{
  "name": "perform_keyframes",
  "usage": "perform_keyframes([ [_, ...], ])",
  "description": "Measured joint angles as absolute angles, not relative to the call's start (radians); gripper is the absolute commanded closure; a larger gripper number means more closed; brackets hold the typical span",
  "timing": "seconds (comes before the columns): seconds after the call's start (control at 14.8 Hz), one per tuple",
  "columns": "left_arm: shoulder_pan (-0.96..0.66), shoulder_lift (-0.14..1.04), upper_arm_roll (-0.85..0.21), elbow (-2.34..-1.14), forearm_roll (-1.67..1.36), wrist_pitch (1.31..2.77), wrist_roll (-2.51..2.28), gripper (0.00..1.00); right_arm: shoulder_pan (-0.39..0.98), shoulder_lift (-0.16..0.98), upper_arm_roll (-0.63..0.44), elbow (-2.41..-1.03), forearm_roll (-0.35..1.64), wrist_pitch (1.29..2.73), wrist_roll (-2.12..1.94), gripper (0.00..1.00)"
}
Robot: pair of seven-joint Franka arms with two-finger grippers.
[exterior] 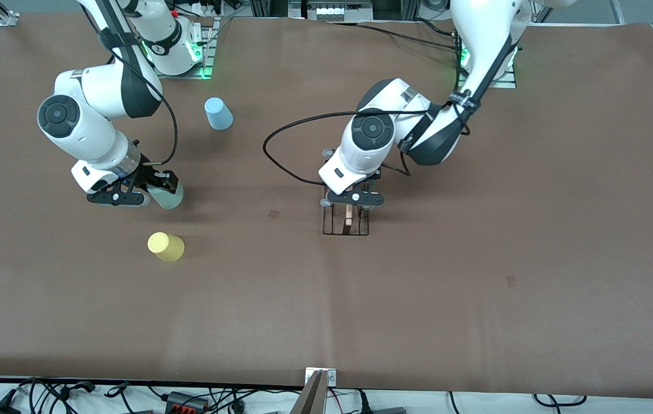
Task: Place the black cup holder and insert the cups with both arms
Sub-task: 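Carry the teal cup toward the rack while the left gripper releases it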
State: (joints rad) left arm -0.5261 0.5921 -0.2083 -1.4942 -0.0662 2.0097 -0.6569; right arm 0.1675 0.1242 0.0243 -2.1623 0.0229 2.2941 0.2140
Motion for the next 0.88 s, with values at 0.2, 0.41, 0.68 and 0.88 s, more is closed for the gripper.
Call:
perform_keyframes([
  [0.2,-0.527,0.595,-0.206,-1.481,-0.066,2.010,-0.663,0.00,0.168,0.125,0.038,-2.160,0.023,2.293,0.217,0.80],
  [0.41,-0.522,0.586,-0.201,-1.445,-0.066,2.000,-0.663,0.00,0.168,0.114,0.069,-2.150,0.023,2.264,0.297,0.80],
  [0.68,-0.451,0.472,-0.182,-1.401,-0.062,1.825,-0.575,0.00,0.186,0.051,0.185,-2.109,0.025,2.136,0.569,0.81],
  [0.88,-0.311,0.390,-0.176,-1.401,-0.007,1.706,-0.351,0.00,0.227,0.021,0.296,-2.026,0.033,2.074,0.845,0.81],
])
